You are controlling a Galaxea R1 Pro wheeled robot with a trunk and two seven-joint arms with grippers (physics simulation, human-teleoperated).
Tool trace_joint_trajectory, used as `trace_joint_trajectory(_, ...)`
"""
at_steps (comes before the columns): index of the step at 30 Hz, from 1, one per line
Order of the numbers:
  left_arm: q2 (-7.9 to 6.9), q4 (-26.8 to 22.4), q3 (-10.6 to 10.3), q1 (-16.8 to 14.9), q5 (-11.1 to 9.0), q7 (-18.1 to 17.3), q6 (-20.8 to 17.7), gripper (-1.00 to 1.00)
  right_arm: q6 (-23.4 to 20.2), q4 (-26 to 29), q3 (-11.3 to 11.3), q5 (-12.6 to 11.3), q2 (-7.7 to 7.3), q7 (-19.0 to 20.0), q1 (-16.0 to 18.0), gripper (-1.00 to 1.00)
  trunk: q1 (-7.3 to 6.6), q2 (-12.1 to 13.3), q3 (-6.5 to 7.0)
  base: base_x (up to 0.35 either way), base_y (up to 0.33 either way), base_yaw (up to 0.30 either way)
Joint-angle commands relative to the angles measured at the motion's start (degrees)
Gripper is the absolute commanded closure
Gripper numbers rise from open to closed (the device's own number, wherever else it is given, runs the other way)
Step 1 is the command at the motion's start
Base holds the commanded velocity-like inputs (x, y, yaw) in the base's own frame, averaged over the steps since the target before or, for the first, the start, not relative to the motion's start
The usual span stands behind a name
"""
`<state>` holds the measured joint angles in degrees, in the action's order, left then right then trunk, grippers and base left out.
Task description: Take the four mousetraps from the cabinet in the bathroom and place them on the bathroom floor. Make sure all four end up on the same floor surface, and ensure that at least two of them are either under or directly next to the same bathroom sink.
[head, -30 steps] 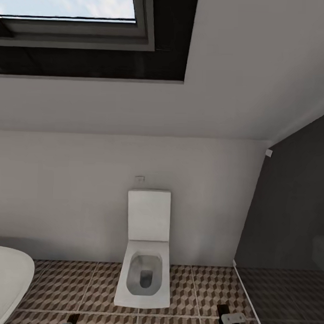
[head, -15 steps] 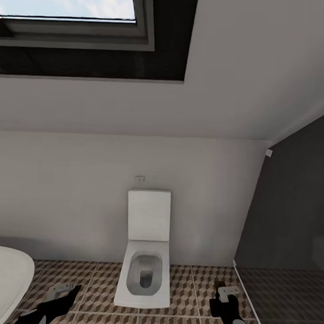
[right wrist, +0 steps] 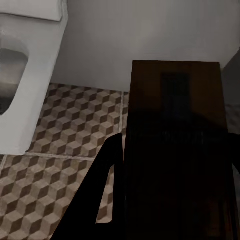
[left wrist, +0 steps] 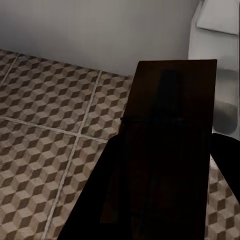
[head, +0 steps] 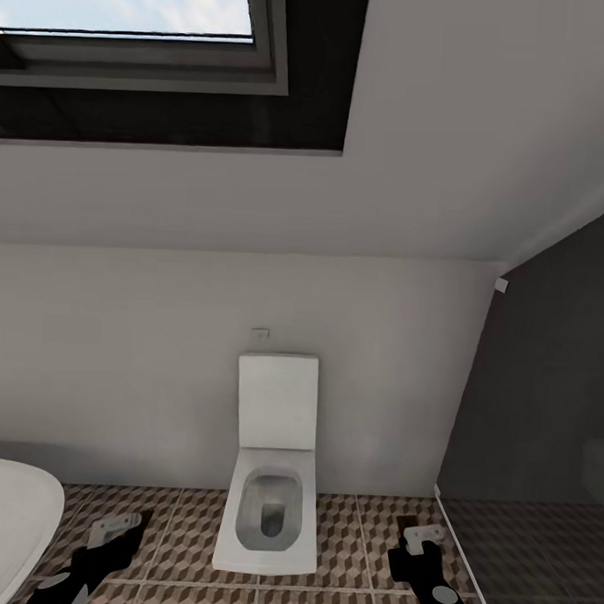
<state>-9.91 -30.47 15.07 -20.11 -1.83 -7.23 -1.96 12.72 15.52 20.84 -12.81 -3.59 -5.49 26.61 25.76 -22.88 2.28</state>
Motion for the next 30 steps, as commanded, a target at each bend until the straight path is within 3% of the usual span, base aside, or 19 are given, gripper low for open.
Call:
trace_joint_trajectory(1,0.08,-0.02,0.3,-0.02,-0.19,-0.44,-0.04,1.0,0.2,-0.03,0.55,-0.55,-0.03,-0.04,0.02,1.0,0.02,-0.04,-0.02,0.0,0.0,0.0)
trace_joint_trajectory(30,0.56,-0.03,0.18,-0.04,-0.11,-0.37,0.55,1.0,0.36,-0.41,1.03,-0.04,0.08,0.04,0.02,1.0,0.02,-0.04,-0.02,0.0,0.0,0.041)
